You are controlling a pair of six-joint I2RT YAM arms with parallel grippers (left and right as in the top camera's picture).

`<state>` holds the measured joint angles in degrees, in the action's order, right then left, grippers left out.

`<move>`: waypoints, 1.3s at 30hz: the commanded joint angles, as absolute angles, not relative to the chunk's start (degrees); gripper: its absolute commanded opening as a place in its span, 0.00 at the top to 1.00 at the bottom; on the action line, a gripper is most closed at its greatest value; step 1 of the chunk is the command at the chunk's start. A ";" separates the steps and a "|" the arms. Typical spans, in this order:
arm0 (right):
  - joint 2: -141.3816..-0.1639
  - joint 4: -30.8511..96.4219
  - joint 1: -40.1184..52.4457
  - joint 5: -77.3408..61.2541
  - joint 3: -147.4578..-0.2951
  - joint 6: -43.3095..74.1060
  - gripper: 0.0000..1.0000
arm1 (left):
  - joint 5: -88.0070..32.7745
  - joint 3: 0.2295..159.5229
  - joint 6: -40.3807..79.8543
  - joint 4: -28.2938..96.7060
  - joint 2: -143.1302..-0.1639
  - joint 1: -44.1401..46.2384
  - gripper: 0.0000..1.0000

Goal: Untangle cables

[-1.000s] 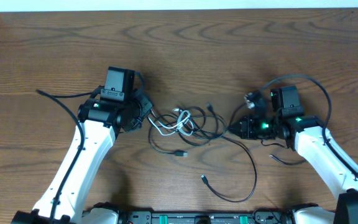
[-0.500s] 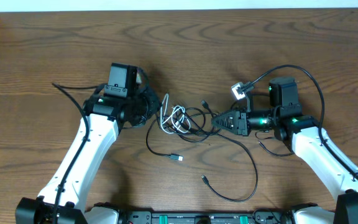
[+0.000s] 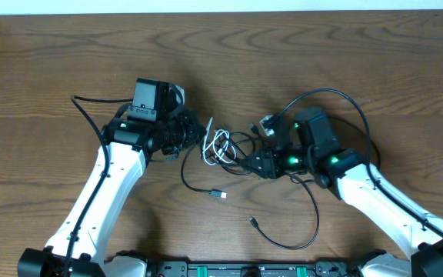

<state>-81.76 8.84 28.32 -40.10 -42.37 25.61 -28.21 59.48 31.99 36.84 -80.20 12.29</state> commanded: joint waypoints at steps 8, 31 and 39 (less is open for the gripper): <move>-86.06 -4.89 34.48 -23.49 -42.30 47.22 0.61 | -18.31 59.46 31.48 41.74 -79.20 11.94 0.92; -92.53 -16.84 46.41 -13.02 -42.30 56.55 0.47 | -12.38 59.46 34.15 40.93 -79.20 11.90 0.92; -93.76 -18.15 45.36 -6.98 -42.30 56.40 0.47 | -12.36 59.46 34.13 41.65 -79.20 11.90 0.92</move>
<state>-93.27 -17.34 45.87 -11.25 -42.30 56.60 -13.34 59.48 33.45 41.36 -80.14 12.21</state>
